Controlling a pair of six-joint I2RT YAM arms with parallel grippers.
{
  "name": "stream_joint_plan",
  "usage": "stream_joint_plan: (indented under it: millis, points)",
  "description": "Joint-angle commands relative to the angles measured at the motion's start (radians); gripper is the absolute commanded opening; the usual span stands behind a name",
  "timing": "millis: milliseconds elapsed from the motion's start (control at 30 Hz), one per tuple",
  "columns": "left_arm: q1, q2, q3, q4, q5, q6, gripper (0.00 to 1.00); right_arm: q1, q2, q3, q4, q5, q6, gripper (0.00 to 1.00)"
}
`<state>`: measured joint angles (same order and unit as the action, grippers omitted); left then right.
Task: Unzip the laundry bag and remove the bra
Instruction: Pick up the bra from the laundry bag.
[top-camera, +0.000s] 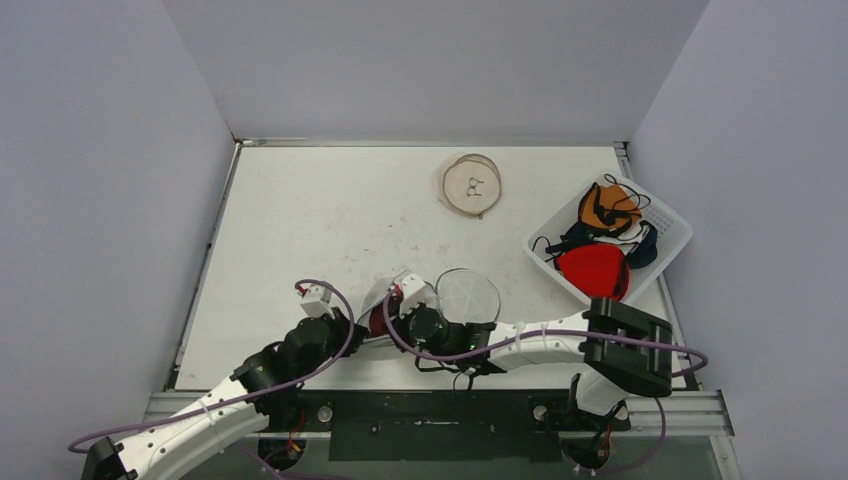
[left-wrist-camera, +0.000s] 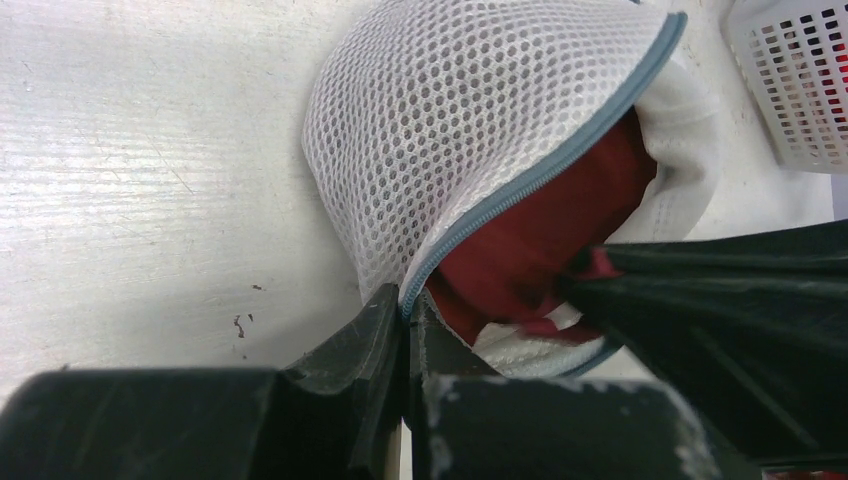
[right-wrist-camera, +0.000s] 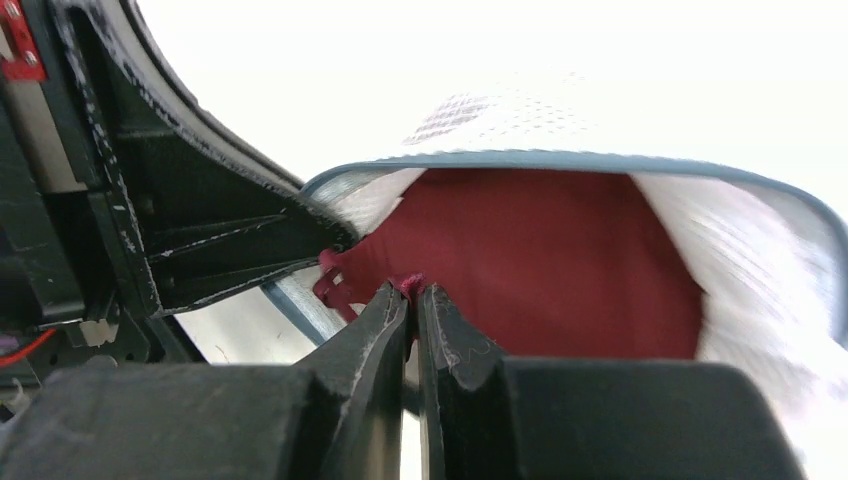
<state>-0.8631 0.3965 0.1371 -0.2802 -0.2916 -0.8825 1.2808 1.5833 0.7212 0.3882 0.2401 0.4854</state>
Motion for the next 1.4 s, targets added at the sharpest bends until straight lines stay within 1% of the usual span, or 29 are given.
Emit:
stream_joint_plan:
  millis: [0,133,267,333,500,567,733,833,867,900,1000,1067,1133,1233,1367]
  points:
    - [-0.006,-0.003,0.005,0.028,-0.018,0.013,0.00,-0.026,-0.132,-0.057,0.048,0.131,0.015,0.05]
    - [-0.007,0.009,0.004,0.040,-0.017,0.016,0.00,-0.050,-0.193,-0.104,0.046,0.157,0.027,0.05]
    - [-0.007,0.033,0.001,0.071,-0.013,0.024,0.00,-0.069,-0.221,-0.141,0.064,0.164,0.048,0.05]
    - [-0.007,0.063,-0.002,0.103,-0.007,0.033,0.00,-0.073,-0.231,-0.158,0.078,0.176,0.059,0.05]
    - [-0.011,0.190,0.004,0.189,-0.004,0.053,0.00,-0.083,-0.244,-0.170,0.101,0.113,0.029,0.05]
    - [-0.016,0.227,0.010,0.208,-0.013,0.057,0.00,-0.081,-0.262,-0.173,0.094,0.126,0.021,0.05]
    - [-0.022,0.263,0.007,0.242,-0.028,0.057,0.00,-0.086,-0.330,-0.195,0.066,0.148,0.000,0.05]
    - [-0.023,0.275,0.000,0.266,-0.028,0.058,0.00,-0.086,-0.323,-0.179,0.054,0.071,-0.039,0.05]
    - [-0.023,0.278,0.000,0.292,-0.026,0.057,0.00,-0.086,-0.309,-0.163,0.038,0.046,-0.053,0.09]
    - [-0.024,0.278,-0.004,0.306,-0.024,0.057,0.00,-0.085,-0.293,-0.150,0.028,0.023,-0.065,0.17]
    - [-0.023,0.277,-0.010,0.326,-0.024,0.054,0.00,-0.069,-0.273,-0.141,0.041,-0.004,-0.085,0.46]
    - [-0.025,0.275,-0.014,0.332,-0.024,0.052,0.00,-0.066,-0.261,-0.132,0.047,-0.020,-0.104,0.58]
    - [-0.025,0.275,-0.018,0.334,-0.024,0.050,0.00,-0.054,-0.246,-0.115,0.042,-0.032,-0.140,0.66]
    - [-0.026,0.270,-0.024,0.334,-0.023,0.047,0.00,-0.028,-0.212,-0.070,0.012,-0.030,-0.205,0.73]
    - [-0.027,0.260,-0.027,0.338,-0.026,0.045,0.00,0.000,-0.158,-0.009,-0.021,-0.037,-0.273,0.77]
